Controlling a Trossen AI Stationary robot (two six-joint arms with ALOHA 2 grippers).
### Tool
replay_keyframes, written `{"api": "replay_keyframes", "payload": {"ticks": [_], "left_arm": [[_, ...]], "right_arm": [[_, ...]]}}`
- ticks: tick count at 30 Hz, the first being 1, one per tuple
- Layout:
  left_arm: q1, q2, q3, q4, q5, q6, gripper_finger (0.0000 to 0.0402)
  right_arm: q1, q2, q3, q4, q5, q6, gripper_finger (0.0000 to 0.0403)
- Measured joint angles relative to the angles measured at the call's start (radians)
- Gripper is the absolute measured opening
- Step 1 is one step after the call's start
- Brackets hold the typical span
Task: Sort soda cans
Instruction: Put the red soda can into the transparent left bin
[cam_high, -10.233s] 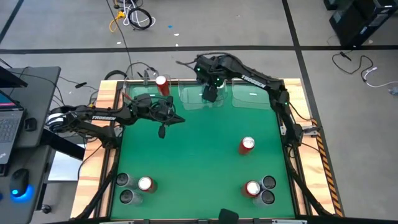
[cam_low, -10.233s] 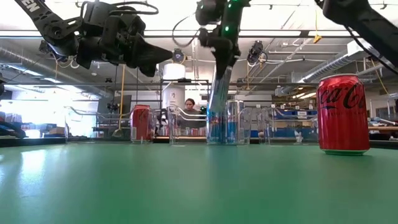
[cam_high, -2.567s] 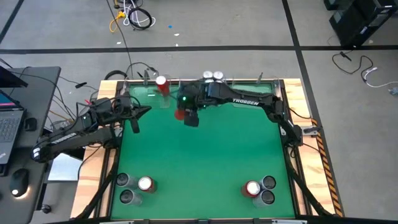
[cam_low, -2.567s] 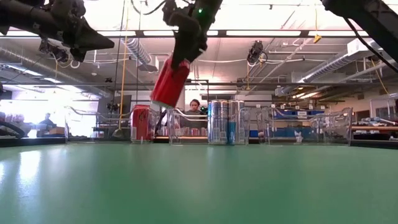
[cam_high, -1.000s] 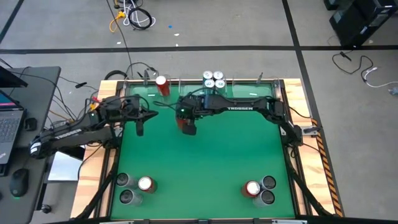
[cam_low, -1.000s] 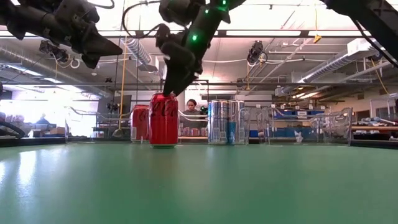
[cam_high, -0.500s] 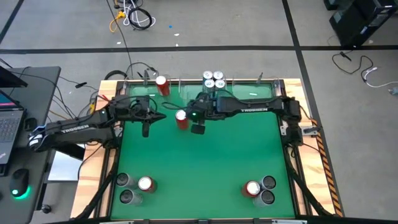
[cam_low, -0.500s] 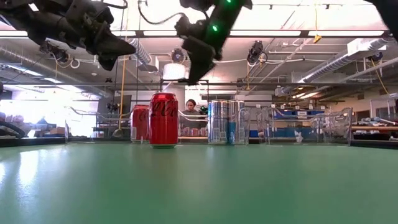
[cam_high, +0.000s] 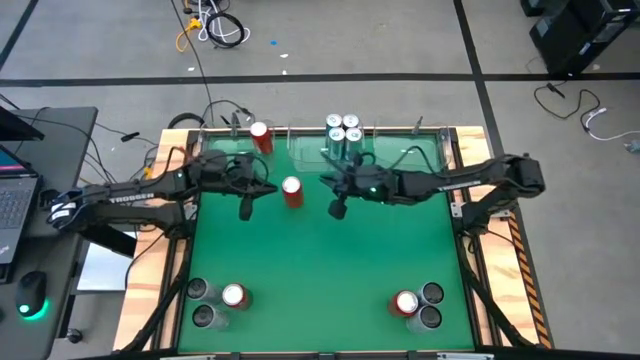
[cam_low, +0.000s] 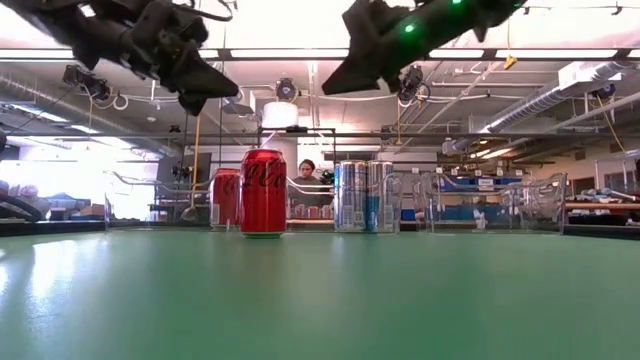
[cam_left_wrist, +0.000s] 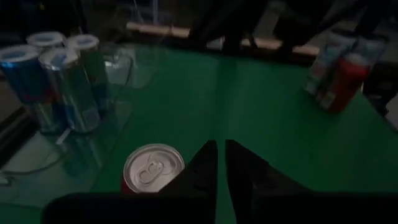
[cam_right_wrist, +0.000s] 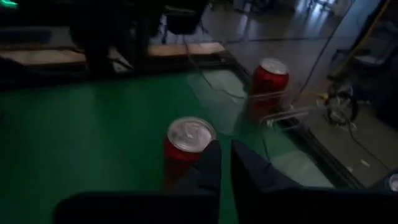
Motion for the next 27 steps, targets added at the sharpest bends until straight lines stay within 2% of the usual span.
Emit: {"api": "replay_keyframes", "payload": {"ticks": [6,11,16,22,27], "left_arm": [[0.0,0.113,0.179,-0.205,-0.026,0.012,0.0095],[0.0,0.234,0.333,-0.345,-0.078,-0.048,0.0161],[0.0,0.375,0.468,-0.473,-0.081,-0.055,0.023],[0.0,0.524,0.567,-0.596,-0.101,-0.041,0.0297],[0.0,0.605,0.602,-0.64,-0.174,-0.019,0.0325]], "right_arm": [[0.044,-0.038,-0.04,0.028,0.0,0.0,0.0003],[0.071,-0.038,-0.042,0.029,0.001,0.0,0.0004],[0.086,-0.037,-0.042,0.028,0.001,-0.002,0.0001],[0.1,-0.037,-0.042,0.028,0.002,-0.003,0.0002],[0.106,-0.036,-0.042,0.023,0.002,-0.004,0.0001]]}}
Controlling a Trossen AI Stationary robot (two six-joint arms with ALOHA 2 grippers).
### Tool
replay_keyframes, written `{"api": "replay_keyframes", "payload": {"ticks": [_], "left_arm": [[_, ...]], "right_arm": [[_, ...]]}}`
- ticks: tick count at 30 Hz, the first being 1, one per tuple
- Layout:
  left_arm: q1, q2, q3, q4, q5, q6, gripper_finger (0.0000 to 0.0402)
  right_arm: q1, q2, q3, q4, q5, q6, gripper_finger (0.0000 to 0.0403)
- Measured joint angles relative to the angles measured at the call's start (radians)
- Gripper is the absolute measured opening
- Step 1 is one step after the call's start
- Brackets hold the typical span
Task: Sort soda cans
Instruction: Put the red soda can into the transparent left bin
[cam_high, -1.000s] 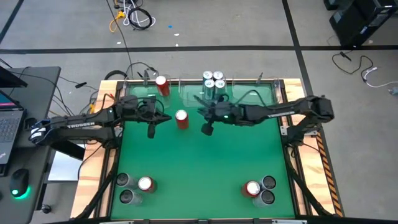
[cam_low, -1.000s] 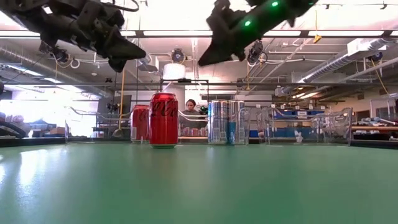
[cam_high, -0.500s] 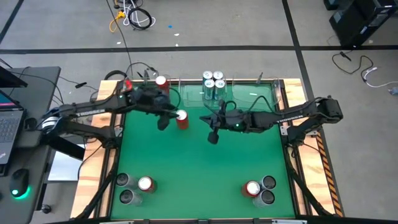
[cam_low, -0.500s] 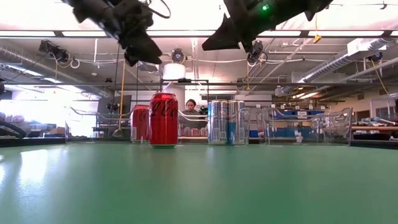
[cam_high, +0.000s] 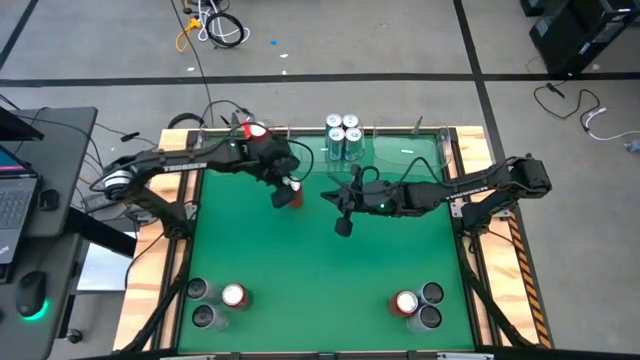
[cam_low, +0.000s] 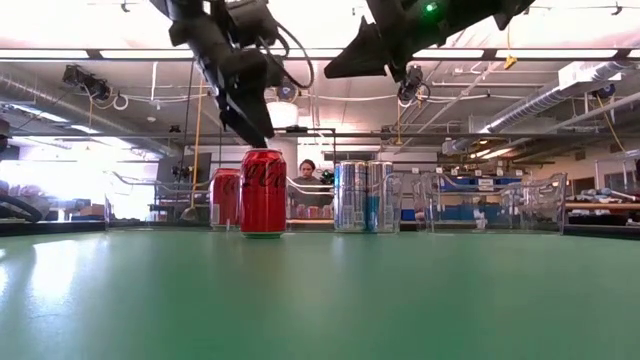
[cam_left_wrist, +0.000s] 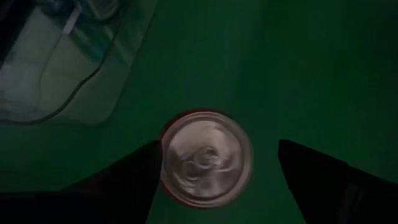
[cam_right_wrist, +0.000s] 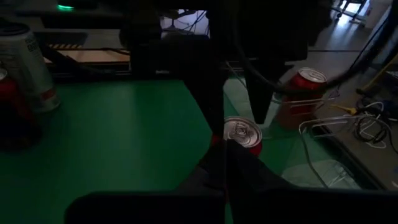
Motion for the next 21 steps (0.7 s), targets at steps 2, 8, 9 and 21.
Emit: {"api": "replay_keyframes", "payload": {"ticks": [2,8,9,21], "left_arm": [[0.0,0.02,0.013,-0.011,-0.027,0.001,0.0329],[0.0,0.054,0.024,-0.032,-0.038,0.001,0.0331],[0.0,0.058,0.024,-0.033,-0.038,0.001,0.0331],[0.0,0.102,0.028,-0.037,-0.031,0.024,0.0329]], "right_arm": [[0.0,0.0,0.0,-0.001,0.0,0.0,0.0],[0.003,0.0,0.0,-0.003,0.0,0.0,0.0001],[0.003,0.0,0.0,-0.003,0.0,0.0,0.0],[0.004,0.001,-0.001,-0.003,0.0,0.0,0.0]]}}
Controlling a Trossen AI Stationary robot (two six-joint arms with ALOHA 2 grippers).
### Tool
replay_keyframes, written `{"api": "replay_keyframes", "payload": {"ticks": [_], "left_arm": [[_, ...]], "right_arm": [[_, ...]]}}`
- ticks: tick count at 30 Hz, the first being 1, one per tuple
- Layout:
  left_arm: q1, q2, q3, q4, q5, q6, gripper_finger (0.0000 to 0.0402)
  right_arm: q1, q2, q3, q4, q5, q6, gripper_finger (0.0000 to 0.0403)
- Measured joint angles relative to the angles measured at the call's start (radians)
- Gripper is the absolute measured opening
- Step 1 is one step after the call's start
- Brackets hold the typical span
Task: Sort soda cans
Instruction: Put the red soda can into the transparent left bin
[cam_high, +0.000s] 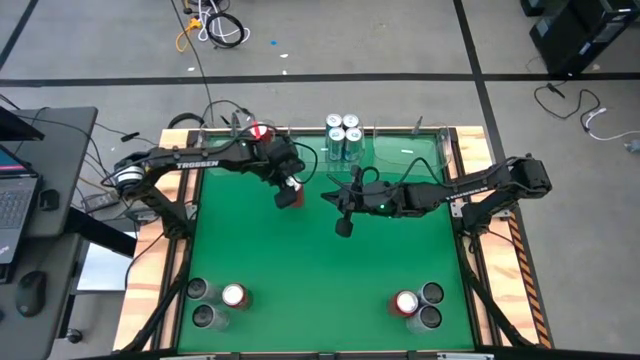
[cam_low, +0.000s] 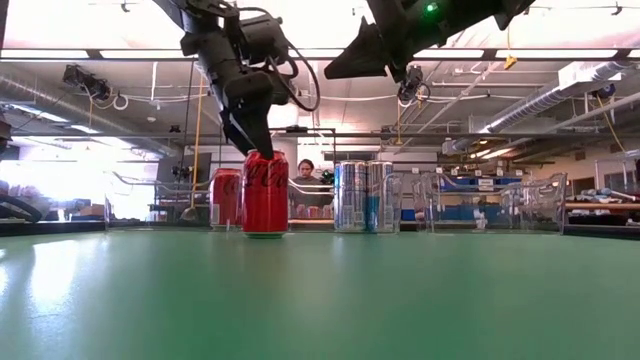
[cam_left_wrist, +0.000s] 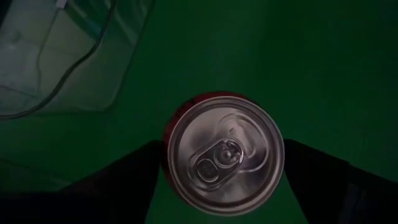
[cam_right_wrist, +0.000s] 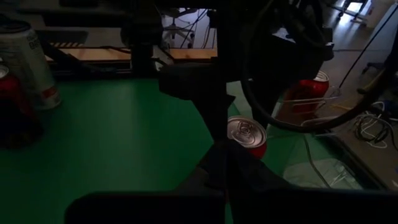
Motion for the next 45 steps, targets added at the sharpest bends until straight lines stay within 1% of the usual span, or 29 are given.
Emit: {"api": "replay_keyframes", "payload": {"ticks": [4,11,18,21,25,28,34,39,45], "left_arm": [[0.0,0.002,0.0,0.0,0.003,0.002,0.0312],[0.001,0.003,-0.002,0.003,0.014,0.023,0.0263],[0.008,-0.022,-0.001,-0.016,0.014,0.023,0.026],[0.022,-0.036,0.036,-0.101,0.015,0.022,0.0259],[0.048,-0.067,0.111,-0.142,-0.004,0.021,0.0255],[0.071,-0.082,0.159,-0.215,-0.014,0.02,0.0255],[0.137,-0.087,0.304,-0.332,-0.112,0.018,0.0254],[0.2,-0.088,0.399,-0.383,-0.15,0.042,0.0254],[0.306,-0.155,0.416,-0.393,-0.178,0.059,0.0254]], "right_arm": [[0.0,0.001,0.0,0.0,0.0,0.0,0.0001],[0.0,0.001,0.0,0.0,0.0,0.0,0.0],[0.0,0.001,0.0,-0.002,0.0,0.0,0.0],[0.0,0.001,0.0,-0.002,0.0,0.0,0.0001],[0.0,0.001,0.0,-0.004,0.0,0.0,0.0],[0.0,0.001,0.0,-0.008,0.0,0.0,0.0001],[0.0,0.001,0.0,-0.02,0.0,0.002,0.0001],[0.001,0.007,0.0,-0.023,0.0,0.003,0.0001],[0.0,0.036,-0.001,-0.028,-0.009,0.003,0.0001]]}}
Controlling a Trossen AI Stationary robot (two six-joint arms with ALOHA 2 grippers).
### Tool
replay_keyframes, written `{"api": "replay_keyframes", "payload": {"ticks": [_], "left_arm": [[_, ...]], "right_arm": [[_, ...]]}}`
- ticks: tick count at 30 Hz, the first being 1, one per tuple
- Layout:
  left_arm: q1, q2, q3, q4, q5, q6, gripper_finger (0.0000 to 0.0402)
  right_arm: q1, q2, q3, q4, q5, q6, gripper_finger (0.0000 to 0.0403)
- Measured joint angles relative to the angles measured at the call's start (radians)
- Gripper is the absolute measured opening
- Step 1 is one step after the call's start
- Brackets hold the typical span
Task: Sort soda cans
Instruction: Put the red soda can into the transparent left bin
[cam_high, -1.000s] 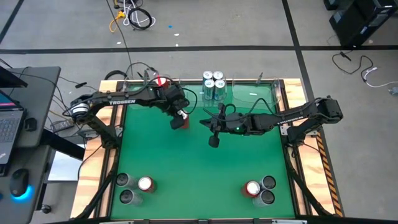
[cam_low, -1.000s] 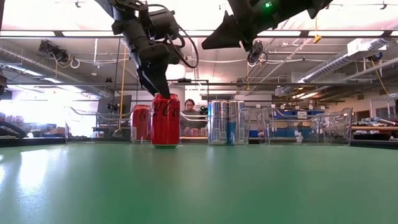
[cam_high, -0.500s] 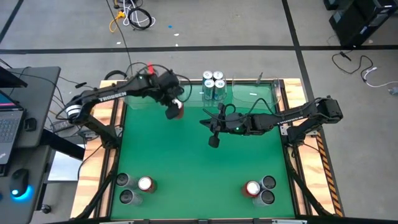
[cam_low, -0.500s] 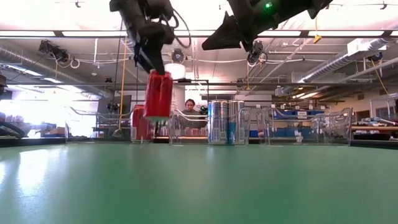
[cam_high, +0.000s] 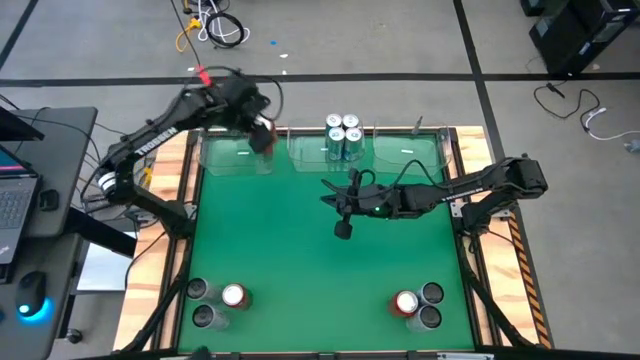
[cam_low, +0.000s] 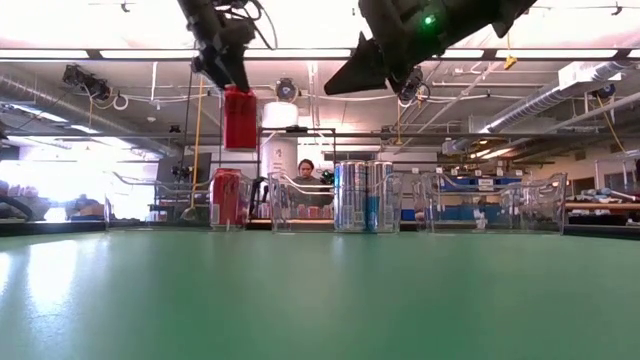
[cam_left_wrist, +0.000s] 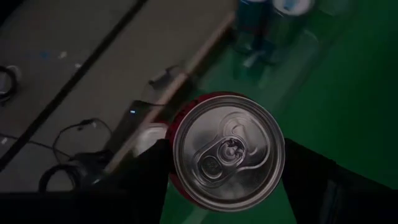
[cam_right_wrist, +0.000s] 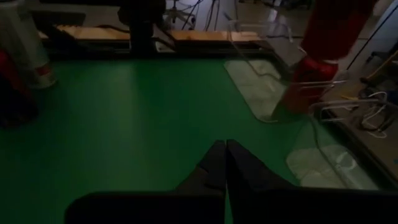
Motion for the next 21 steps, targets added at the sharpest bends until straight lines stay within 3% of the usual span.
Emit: {"api": "replay_keyframes", "payload": {"ticks": [6,12,21], "left_arm": [[0.119,-0.088,-0.005,-0.016,0.006,-0.008,0.0254],[0.208,-0.098,-0.022,-0.097,0.003,-0.034,0.0254],[0.334,-0.1,-0.266,0.105,0.1,-0.039,0.0254]], "right_arm": [[0.0,0.021,0.0,0.024,-0.018,0.015,0.0001],[0.0,0.022,0.0,0.034,-0.018,0.015,0.0001],[0.002,0.022,0.0,0.036,-0.018,0.015,0.0001]]}}
